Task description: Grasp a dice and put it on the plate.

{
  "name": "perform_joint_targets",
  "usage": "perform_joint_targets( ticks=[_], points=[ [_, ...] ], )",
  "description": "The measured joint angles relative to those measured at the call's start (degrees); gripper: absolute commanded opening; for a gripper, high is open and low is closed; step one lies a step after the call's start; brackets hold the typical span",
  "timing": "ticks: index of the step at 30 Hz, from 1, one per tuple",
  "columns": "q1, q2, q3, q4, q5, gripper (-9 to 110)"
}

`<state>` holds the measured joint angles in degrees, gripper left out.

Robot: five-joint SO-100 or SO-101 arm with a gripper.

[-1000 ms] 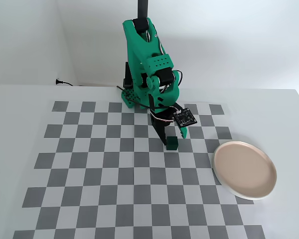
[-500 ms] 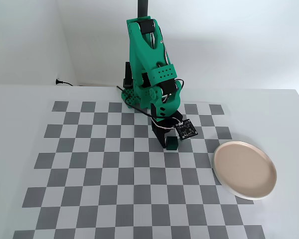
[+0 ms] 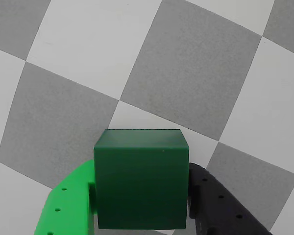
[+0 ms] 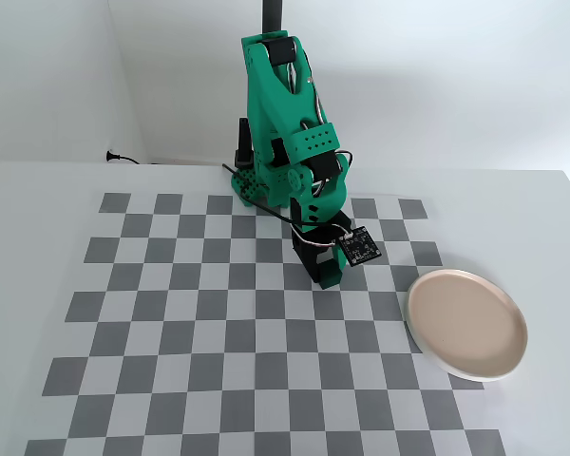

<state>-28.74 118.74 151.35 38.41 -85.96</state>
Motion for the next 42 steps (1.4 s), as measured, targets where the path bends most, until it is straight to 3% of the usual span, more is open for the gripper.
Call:
perform_joint_targets(
  ticks=[8, 21, 42],
  points=[
    [-0.09, 2.64, -0.09, 2.11, 0.26, -4],
    [-8.44, 4.04, -22.24, 23.38, 2.9, -4],
    [-17.84, -32.87, -67.06, 28.74, 6.68, -4]
  ],
)
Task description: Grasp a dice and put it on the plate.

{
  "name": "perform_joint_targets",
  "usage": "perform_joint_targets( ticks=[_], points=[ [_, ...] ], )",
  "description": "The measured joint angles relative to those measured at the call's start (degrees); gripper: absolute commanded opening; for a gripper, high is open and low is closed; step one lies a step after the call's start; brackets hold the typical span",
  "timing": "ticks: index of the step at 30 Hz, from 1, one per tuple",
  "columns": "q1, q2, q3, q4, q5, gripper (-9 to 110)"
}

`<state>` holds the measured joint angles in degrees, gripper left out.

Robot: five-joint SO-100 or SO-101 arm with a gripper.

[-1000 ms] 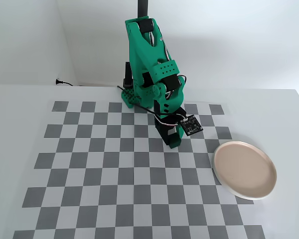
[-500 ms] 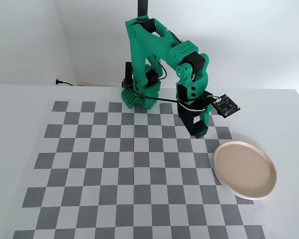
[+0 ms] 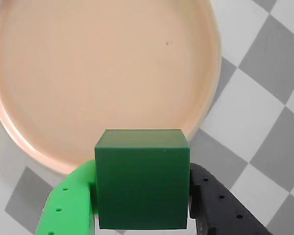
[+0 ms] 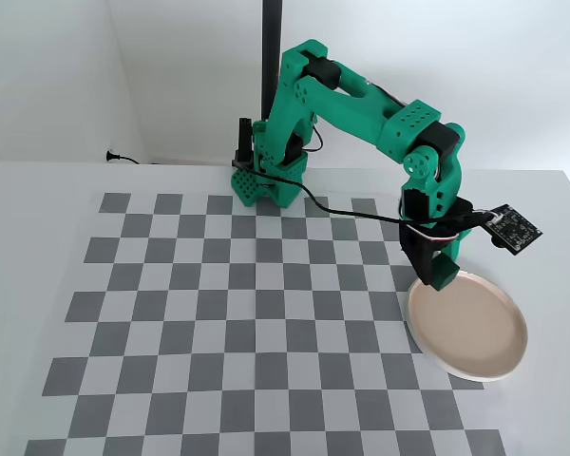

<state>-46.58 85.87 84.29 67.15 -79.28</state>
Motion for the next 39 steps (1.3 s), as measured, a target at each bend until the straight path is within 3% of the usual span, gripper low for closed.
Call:
perform_joint_targets(
  ticks=[6, 14, 28, 39],
  points=[
    [-0.44, -10.02, -9.76, -2.9, 0.09, -4],
    [-2.46, -18.72, -11.16, -10.63, 0.09, -4],
    [-2.81, -21.62, -11.16, -12.83, 4.31, 23],
    [-2.9, -17.4, -11.16, -5.54, 4.92, 14]
  ],
)
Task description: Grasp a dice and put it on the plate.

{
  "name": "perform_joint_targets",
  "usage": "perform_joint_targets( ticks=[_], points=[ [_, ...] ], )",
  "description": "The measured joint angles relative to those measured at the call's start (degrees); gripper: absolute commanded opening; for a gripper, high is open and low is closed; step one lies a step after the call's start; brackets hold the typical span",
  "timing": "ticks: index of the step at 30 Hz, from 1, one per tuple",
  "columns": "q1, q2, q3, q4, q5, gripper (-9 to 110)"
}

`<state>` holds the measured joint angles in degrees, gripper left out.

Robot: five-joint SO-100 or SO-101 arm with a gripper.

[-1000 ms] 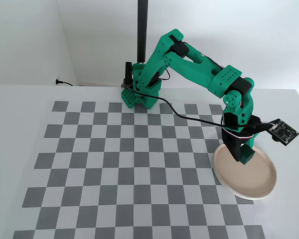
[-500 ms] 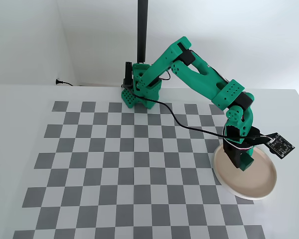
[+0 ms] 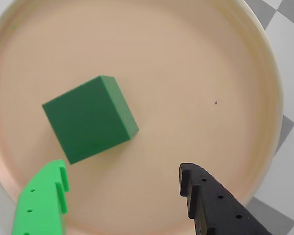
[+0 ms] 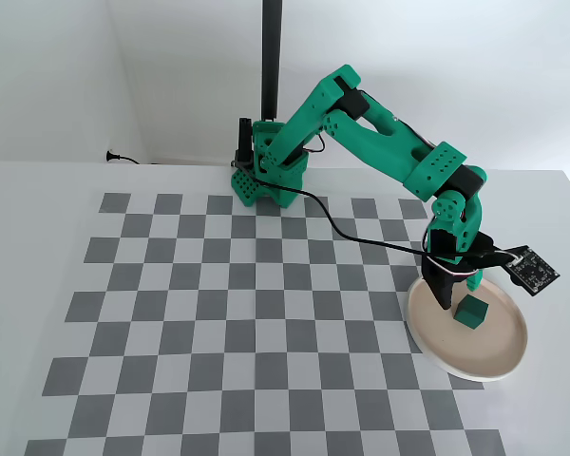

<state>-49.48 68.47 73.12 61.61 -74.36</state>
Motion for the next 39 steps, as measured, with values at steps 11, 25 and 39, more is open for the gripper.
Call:
perform_joint_targets(
  ticks=[11, 25, 39],
  points=[
    [-1.05, 18.11, 0.0, 16.0, 2.11, -4],
    [6.06, 43.59, 8.35, 22.94, 2.64, -4],
    [24.7, 75.41, 40.96, 9.4, 0.53, -4]
  ],
)
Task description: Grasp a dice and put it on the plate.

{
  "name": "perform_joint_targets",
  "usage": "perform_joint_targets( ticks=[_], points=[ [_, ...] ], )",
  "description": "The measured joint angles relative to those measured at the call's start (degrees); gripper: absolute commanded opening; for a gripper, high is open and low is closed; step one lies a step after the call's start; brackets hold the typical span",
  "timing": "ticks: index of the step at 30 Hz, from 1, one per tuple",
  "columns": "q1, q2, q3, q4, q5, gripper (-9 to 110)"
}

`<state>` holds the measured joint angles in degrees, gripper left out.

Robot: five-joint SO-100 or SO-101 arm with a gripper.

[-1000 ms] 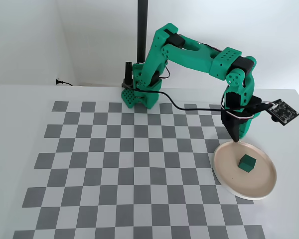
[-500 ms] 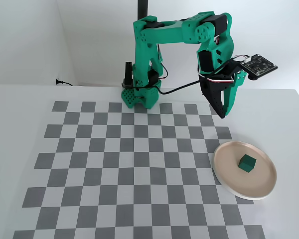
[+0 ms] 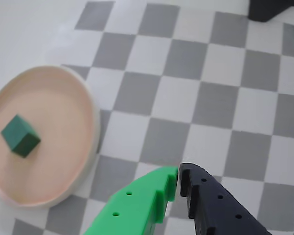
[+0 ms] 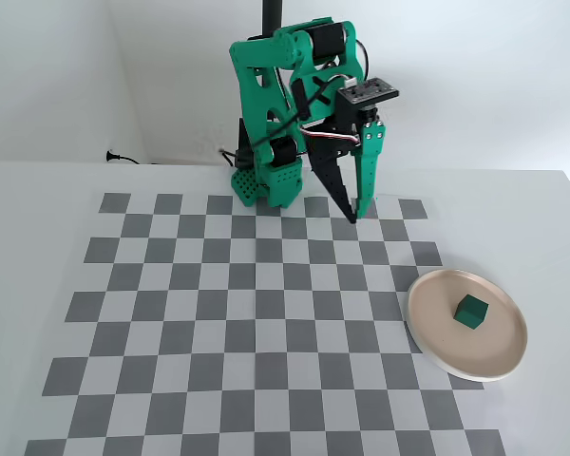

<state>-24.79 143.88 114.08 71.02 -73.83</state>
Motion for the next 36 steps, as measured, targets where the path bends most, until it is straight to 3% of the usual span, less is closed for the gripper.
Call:
perform_joint_targets(
  ticks=[17, 27, 32, 36],
  points=[
    [23.82, 24.08, 38.94, -17.4, -2.55, -4],
    [25.22, 39.02, 56.16, -21.09, -3.25, -4],
    [25.31, 45.79, 61.79, -21.18, 1.05, -4],
    [25.14, 46.23, 63.98, -25.66, 15.64, 0]
  ],
)
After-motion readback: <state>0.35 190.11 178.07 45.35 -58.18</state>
